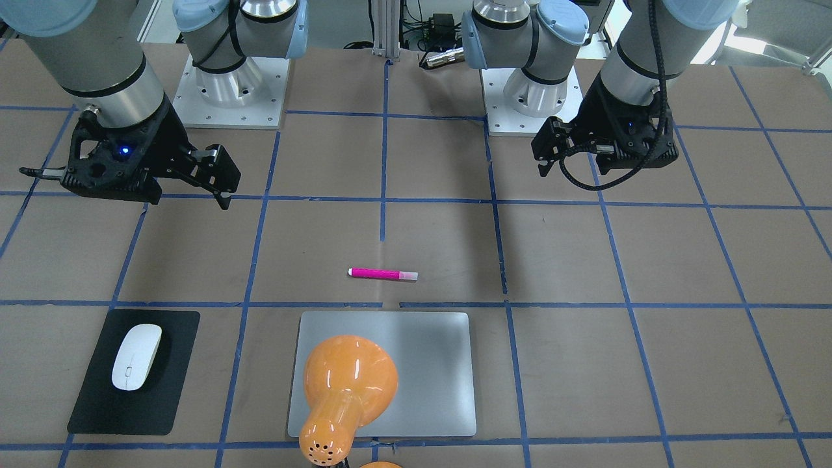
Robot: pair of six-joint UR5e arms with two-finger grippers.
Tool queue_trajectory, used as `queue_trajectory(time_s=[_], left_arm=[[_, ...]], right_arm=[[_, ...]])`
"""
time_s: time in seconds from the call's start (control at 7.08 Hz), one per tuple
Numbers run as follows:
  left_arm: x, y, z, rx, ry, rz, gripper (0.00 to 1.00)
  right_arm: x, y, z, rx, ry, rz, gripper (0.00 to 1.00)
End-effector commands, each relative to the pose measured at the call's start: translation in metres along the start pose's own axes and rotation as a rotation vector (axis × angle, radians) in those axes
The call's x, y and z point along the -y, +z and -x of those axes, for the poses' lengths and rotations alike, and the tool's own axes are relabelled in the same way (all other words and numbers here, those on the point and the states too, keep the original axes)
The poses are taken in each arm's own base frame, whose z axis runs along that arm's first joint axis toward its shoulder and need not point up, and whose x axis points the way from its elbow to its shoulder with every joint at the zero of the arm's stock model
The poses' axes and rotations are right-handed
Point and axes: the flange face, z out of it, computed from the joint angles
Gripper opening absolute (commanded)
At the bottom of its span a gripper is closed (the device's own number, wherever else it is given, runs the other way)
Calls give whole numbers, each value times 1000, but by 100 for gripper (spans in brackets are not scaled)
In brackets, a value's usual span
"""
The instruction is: Place pen and mouse around notebook
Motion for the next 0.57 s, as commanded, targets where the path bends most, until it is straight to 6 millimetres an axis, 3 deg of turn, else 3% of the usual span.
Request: queue_trajectory(time_s=[0.0, 0.42], left_arm=[[-1, -2, 0, 1, 0, 1, 100], [-2, -1, 0, 0, 0, 3, 100]], right_arm=[[-4, -8, 5, 10, 13, -16, 100], [-3, -7, 6, 10, 11, -15, 100]])
